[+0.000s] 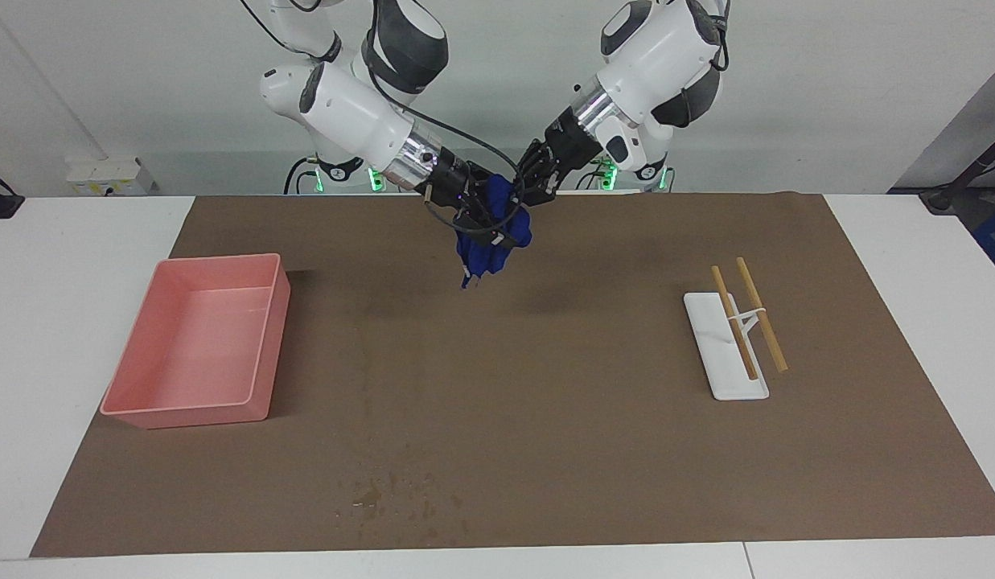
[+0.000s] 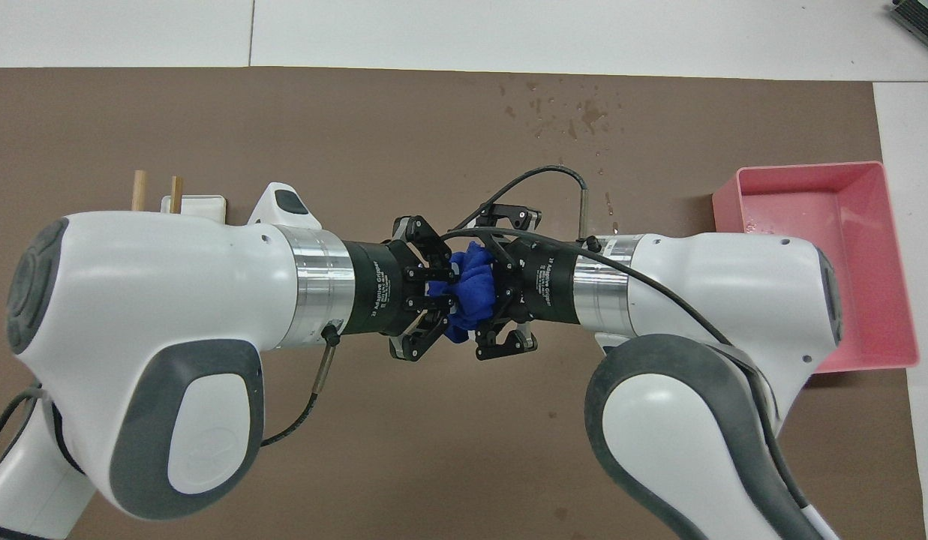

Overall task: Wipe water with towel using both arms
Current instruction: 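Close the right gripper on the towel held by the left gripper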

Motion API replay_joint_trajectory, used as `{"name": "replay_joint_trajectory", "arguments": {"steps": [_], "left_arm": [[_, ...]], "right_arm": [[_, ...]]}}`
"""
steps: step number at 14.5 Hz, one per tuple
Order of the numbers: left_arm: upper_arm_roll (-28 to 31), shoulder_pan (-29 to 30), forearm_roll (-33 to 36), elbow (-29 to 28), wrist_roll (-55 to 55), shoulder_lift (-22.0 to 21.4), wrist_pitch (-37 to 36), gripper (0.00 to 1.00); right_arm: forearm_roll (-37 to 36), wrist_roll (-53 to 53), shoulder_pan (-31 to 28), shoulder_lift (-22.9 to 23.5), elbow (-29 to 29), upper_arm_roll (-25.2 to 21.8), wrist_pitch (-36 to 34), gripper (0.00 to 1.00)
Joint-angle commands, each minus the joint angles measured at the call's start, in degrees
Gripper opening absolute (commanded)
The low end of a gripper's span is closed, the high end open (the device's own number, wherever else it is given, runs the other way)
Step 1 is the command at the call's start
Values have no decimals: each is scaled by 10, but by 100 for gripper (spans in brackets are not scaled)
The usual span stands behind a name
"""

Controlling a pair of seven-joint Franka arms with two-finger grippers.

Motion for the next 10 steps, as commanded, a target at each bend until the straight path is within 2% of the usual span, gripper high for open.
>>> {"name": "replay_joint_trajectory", "arguments": {"steps": [1,2,4,5,6,10], "left_arm": [[3,-16,-19,-6,-12,-13,11,0],[5,-16,-19,-5,-12,-13,11,0],[5,-14,-19,-5,-12,-13,11,0],[5,-12,-19,-5,-12,-13,11,0],[5,-11,-19,-5,-12,-13,11,0],[6,-9,-18,-3,-11,-13,11,0]], "right_arm": [[14,-19,5,-2,-9,1,15,91],[14,-23,5,-2,-10,1,15,76],[14,-26,2,-2,-9,1,12,37],[14,-27,1,-2,-9,1,8,5],[14,-32,0,-2,-8,1,6,0],[14,-30,-1,-2,-8,1,2,0]]}}
